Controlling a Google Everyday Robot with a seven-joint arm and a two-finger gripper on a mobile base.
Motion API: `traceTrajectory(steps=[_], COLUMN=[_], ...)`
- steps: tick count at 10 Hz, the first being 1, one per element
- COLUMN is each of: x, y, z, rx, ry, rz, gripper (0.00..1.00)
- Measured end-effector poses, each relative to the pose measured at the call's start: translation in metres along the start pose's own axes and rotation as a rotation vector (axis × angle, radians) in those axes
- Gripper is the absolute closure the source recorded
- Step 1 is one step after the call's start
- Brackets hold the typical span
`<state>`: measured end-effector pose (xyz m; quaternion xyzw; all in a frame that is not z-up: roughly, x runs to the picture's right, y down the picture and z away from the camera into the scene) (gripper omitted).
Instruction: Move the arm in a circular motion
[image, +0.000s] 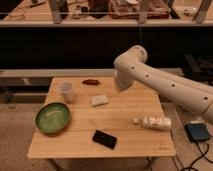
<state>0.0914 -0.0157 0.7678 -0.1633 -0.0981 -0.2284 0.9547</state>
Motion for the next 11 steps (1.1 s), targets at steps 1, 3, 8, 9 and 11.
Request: traceTrajectory(steps=[1, 3, 8, 9, 11], x=[0.013, 0.046, 0.093, 0.09, 0.078], y=[-0.005, 0.003, 0.068, 0.086, 0.125], z=[0.005, 0.01, 0.009, 0.005, -0.003], rx=[0.034, 0.061, -0.084, -0.114, -0.152], ry=[-0.012, -0.009, 0.026, 0.027, 0.022], rz=[-0.013, -0.016, 0.078, 0.104, 0.146], gripper=[1.0, 1.0, 1.0, 1.0, 1.0])
